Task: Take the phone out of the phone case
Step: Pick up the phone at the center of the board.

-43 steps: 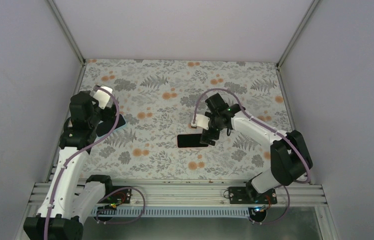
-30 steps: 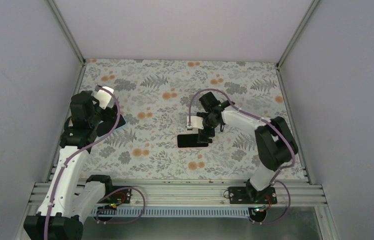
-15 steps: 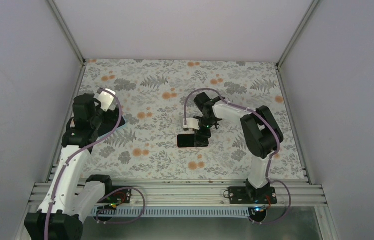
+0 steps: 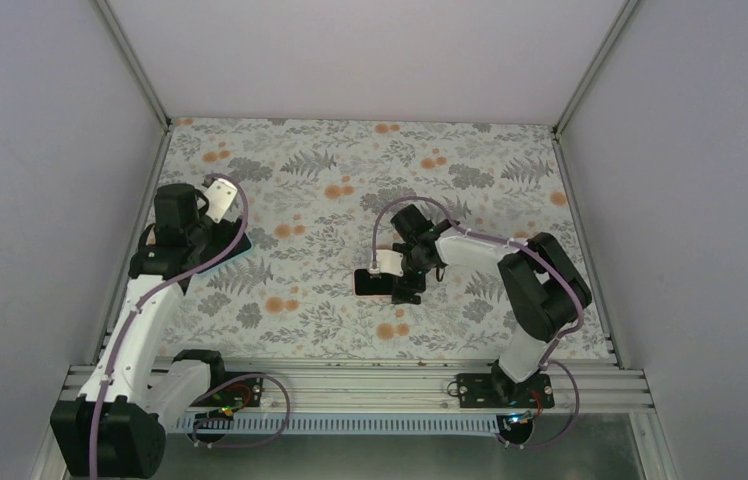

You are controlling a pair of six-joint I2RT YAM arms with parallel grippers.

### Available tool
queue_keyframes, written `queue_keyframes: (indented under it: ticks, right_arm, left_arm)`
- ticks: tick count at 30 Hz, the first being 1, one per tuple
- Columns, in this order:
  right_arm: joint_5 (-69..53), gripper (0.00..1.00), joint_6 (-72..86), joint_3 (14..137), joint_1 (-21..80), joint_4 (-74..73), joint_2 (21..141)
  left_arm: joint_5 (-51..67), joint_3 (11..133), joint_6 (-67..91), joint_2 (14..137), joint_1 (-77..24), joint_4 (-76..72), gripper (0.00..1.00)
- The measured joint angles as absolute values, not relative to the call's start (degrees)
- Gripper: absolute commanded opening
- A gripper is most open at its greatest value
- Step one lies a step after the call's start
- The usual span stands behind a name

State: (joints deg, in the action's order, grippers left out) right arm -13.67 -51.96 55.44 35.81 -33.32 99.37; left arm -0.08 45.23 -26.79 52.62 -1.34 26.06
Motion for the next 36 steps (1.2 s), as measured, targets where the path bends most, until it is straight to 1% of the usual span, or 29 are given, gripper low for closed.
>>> queue_keyframes:
  ticks: [2,4,8,16,21,25,31,36]
  right_arm:
    - [-13.4,0.99,-51.0,54.7,35.9,-32.3,98.8]
    - [-13.4,0.92,-50.3,54.4,36.0,-31.8,98.7]
    - [-12.6,0.76,-49.4,54.3,36.1,-29.8,98.8]
    - [-11.3,0.55,-49.4,53.0,36.7,-25.6,97.5]
    - [-9.5,0.54,-48.6,52.2,36.7,-25.3,94.4]
    - [-9.8,0.54,-46.9,53.3,36.6,-25.5,88.8]
    - [-9.8,0.54,-45.0,58.7,36.7,-23.9,85.3]
    - [-8.6,0.53,-44.0,60.3,37.3,-23.1,85.3]
  left_arm:
    - [0.2,45.4,-26.8,53.9,-1.3,26.6,1.00]
    - [0.8,45.5,-26.9,54.2,-1.3,27.4,1.00]
    - [3.0,47.0,-27.1,54.4,-1.3,29.3,1.00]
    - [10.7,52.6,-28.2,56.2,-1.4,32.6,1.00]
    - [18.3,57.0,-28.9,60.4,-2.5,36.9,1.00]
    - [22.2,62.3,-28.7,66.7,-7.2,40.5,1.00]
    - [21.1,71.0,-27.3,77.5,-20.2,44.5,1.00]
    - [19.5,77.0,-26.9,85.0,-24.0,46.7,1.00]
